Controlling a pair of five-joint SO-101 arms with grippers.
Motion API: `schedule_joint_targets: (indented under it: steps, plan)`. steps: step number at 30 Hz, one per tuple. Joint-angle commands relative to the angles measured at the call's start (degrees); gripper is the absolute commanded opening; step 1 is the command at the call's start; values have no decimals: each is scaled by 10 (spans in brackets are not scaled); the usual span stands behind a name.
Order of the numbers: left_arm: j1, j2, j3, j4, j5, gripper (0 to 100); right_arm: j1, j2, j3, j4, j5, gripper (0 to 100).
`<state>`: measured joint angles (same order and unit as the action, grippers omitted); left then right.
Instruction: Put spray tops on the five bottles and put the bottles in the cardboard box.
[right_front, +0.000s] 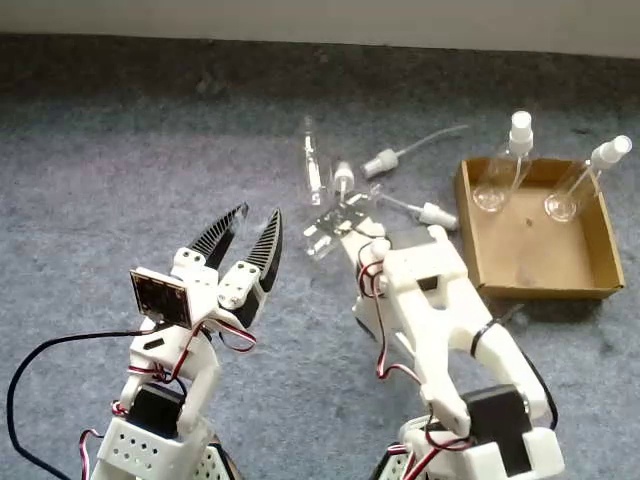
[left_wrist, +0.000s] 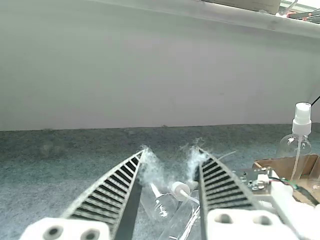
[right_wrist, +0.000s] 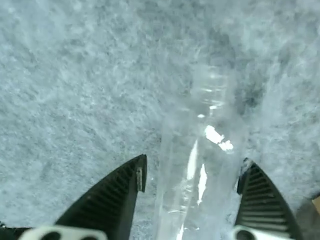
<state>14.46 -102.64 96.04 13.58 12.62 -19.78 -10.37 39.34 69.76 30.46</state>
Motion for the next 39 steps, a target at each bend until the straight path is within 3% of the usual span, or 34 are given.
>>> schedule_joint_targets:
  steps: [1, 19, 26, 34, 39]
  plan:
    - [-7, -8, 11, 2, -7, 119, -7, 29, -30, -10, -6, 260]
    - [-7, -8, 11, 2, -7, 119, -40, 45, -25, -95, -7, 259]
    - [-7, -8, 11, 2, -7, 119, -39, 46, -23, -92, -40, 104]
    - [-7, -8, 11, 2, -7, 119, -30, 29, -30, -73, -43, 102]
    - [-7, -8, 11, 2, -7, 119, -8, -65, -61, -70, -43, 101]
